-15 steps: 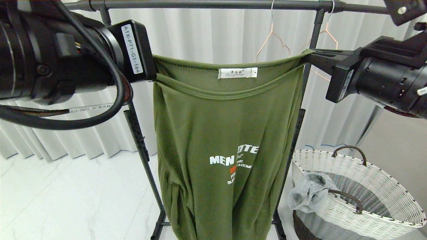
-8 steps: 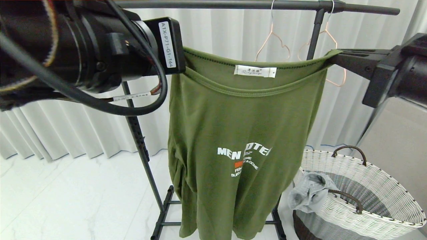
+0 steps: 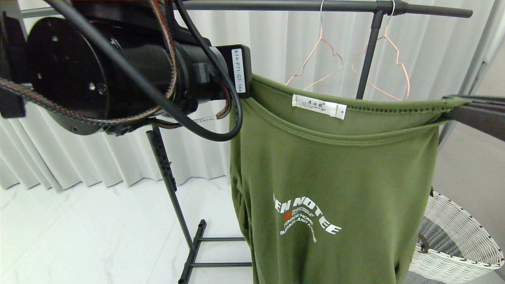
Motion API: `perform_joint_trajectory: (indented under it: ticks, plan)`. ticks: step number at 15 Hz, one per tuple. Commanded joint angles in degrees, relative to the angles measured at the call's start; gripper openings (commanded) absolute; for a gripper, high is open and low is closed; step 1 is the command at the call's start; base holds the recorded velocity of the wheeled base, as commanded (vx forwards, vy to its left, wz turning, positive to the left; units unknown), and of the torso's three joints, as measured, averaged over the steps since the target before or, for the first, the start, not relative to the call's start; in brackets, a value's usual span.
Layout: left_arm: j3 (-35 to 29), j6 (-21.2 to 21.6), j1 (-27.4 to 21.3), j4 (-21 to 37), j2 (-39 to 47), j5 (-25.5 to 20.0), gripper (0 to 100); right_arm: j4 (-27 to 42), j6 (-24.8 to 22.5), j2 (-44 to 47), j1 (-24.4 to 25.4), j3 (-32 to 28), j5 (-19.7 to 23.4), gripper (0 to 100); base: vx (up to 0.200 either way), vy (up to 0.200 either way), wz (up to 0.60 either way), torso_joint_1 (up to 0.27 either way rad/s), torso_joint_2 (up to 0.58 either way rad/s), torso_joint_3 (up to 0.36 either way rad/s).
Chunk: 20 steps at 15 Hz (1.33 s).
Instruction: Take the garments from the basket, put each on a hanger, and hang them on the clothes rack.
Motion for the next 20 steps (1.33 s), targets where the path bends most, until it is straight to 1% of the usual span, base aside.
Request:
perform_joint_trajectory:
  ticks: [1, 4, 5, 6, 7, 8, 9, 10, 11, 13, 16, 17, 20]
  plan:
    - [0.2, -0.1, 0.02, 0.04, 0.46, 0.01, 0, -0.06, -0.01, -2.7, 2.12, 1.78, -0.01, 0, 0.0, 0.0, 0.0, 0.0, 0.0, 0.0]
    - [0.37, -0.19, -0.16, 0.04, -0.24, 0.18, 0, 0.11, 0.08, -2.61, 1.42, 1.87, -0.36, 0, 0.0, 0.0, 0.0, 0.0, 0.0, 0.0]
    - [0.46, -0.72, -0.16, 0.83, -1.21, 0.44, 0, 0.02, 0.7, -1.91, -0.51, 1.43, -0.36, 0, 0.0, 0.0, 0.0, 0.0, 0.0, 0.0]
    - [0.64, -1.42, -0.07, 1.89, -2.35, 0.44, 0, -0.33, 1.75, -0.15, -4.12, 0.72, -0.27, 0, 0.0, 0.0, 0.0, 0.0, 0.0, 0.0]
    - [0.64, -2.3, -0.07, 3.47, -3.23, 0.44, 0, -0.42, 2.54, 1.08, -6.31, 0.02, -0.19, 0, 0.0, 0.0, 0.0, 0.0, 0.0, 0.0]
    - [0.64, -4.67, -0.16, 7.34, -5.08, 0.44, 0, -1.38, 4.21, 3.63, -9.39, -1.65, -0.27, 0, 0.0, 0.0, 0.0, 0.0, 0.0, 0.0]
    - [0.72, -6.17, -0.25, 9.45, -6.22, 0.36, 0, -2.79, 5.44, 5.13, -10.36, -2.53, -0.27, 0, 0.0, 0.0, 0.0, 0.0, 0.0, 0.0]
    - [0.99, -9.15, -0.33, 12.61, -8.15, 0.36, 0, -6.48, 8.08, 8.29, -11.5, -4.2, -0.27, 0, 0.0, 0.0, 0.0, 0.0, 0.0, 0.0]
    - [1.34, -9.86, -0.33, 13.75, -9.47, 0.09, 0, -8.41, 9.31, 9.96, -11.85, -4.99, -0.19, 0, 0.0, 0.0, 0.0, 0.0, 0.0, 0.0]
    - [2.92, -9.77, -1.12, 14.98, -12.46, -0.35, 0, -9.56, 9.57, 13.12, -12.03, -6.22, -0.1, 0, 0.0, 0.0, 0.0, 0.0, 0.0, 0.0]
    - [7.05, -9.68, -6.31, 16.74, -16.33, -0.35, 0, -11.14, 9.57, 17.52, -12.03, -9.74, -0.1, 0, 0.0, 0.0, 0.0, 0.0, 0.0, 0.0]
    - [8.37, -9.42, -7.54, 16.65, -17.03, -0.43, 0, -12.02, 9.57, 18.22, -12.03, -10.26, -0.01, 0, 0.0, 0.0, 0.0, 0.0, 0.0, 0.0]
    - [8.63, -7.92, -7.98, 16.57, -17.73, -0.26, 0, -11.93, 9.57, 17.87, -12.03, -9.65, -0.27, 0, 0.0, 0.0, 0.0, 0.0, 0.0, 0.0]
